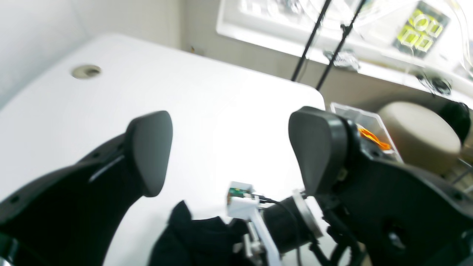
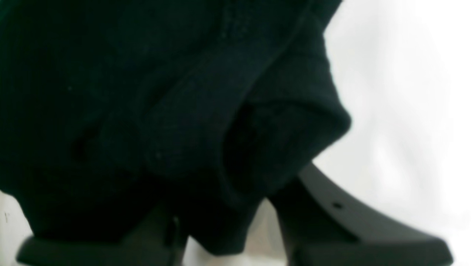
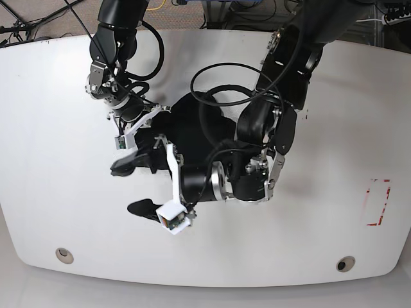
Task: Fold the T-shirt properly
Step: 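Open the left gripper and lift it off the folded bundle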
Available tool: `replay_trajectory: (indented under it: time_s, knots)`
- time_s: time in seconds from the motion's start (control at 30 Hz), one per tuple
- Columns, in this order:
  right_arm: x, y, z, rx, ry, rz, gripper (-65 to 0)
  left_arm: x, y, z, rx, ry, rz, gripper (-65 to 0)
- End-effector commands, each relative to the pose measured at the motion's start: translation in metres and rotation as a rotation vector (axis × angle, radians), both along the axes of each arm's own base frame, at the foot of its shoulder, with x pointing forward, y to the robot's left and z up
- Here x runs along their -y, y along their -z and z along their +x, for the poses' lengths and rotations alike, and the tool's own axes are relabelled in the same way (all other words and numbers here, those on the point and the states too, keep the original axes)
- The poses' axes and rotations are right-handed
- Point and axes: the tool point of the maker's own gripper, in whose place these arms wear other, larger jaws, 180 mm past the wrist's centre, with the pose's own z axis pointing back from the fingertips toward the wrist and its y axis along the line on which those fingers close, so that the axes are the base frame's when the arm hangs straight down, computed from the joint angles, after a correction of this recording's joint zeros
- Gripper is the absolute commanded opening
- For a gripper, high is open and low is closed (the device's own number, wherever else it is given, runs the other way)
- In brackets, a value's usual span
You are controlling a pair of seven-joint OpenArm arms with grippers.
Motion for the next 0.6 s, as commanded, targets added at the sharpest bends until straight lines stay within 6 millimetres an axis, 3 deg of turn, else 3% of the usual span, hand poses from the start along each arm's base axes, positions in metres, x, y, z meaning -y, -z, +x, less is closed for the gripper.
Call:
replay_trajectory:
  time_s: [0.0,0.1,0.33,0.57]
  knots:
    - [0.005,-0.004,-0.001,-0.011,-0.013,-0.047,-55.2,-0.007,-0.033,0.007,0.058,-0.025,-0.078,-15.7]
    - [0.008,-0.014,0.001,0.0,-0.023,-0.07,-55.0,-0.029,-0.031,0.021,0.062,-0.083,-0.071,-15.7]
    - [0.023,-0.051,0.007,0.051,-0.014,-0.141,-54.9,-0.098,0.001,0.051,0.06,-0.216,0.065,-15.7]
    - [0.038,-0.08,0.007,0.087,0.005,-0.207,-54.9,-0.149,0.053,0.057,0.014,-0.306,0.241,-15.8]
